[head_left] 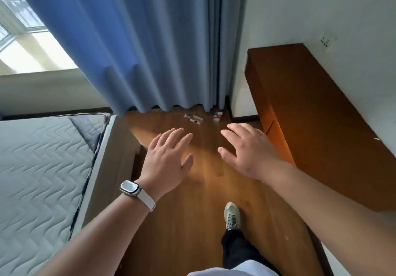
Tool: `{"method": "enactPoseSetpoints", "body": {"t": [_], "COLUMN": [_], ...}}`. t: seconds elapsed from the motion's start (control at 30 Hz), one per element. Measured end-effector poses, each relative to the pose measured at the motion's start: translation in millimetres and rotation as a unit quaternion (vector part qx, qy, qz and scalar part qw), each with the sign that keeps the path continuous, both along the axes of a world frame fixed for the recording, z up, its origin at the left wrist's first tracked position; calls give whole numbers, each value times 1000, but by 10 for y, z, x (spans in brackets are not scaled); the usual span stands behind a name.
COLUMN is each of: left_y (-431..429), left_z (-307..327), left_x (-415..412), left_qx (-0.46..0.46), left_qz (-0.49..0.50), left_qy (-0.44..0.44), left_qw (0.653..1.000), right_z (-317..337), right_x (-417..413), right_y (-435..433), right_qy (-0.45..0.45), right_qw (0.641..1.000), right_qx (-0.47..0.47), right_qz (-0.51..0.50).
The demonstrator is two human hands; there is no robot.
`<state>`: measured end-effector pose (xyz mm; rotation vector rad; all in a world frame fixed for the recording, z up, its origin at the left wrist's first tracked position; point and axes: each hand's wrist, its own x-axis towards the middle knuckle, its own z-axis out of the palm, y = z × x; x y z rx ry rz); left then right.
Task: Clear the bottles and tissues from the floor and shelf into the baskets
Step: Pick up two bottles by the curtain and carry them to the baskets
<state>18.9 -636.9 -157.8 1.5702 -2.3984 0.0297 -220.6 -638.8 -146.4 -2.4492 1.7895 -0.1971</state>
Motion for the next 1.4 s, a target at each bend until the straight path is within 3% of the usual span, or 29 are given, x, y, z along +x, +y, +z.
{"method": "enactPoseSetpoints", "body": {"t": [0.33, 0.57, 0.83, 1.13, 1.4], "left_y": [-1998, -2960, -4299, -6230, -7059], "left_z": [128, 42, -461, -1004, -1568], "left_x": [-805, -858, -551, -120, -116], "left_qx": [17, 10, 62, 122, 165], "left_qz": [9, 7, 13, -55, -74], "left_qy": [-29, -5, 2, 14, 22], "left_qw": [999, 1000, 998, 991, 983], "right_z": [21, -55, -411, -852, -1350], "right_x": [-826, -920, -658, -96, -145], "right_y": [-2075, -3036, -4318, -6041, -6712], "right_qy": [-14, -10, 19, 31, 7], "right_qw": [1000, 999, 998, 993, 988], "right_qx": [20, 30, 60, 103, 114], "right_qz": [9, 9, -2, -53, -105]}}
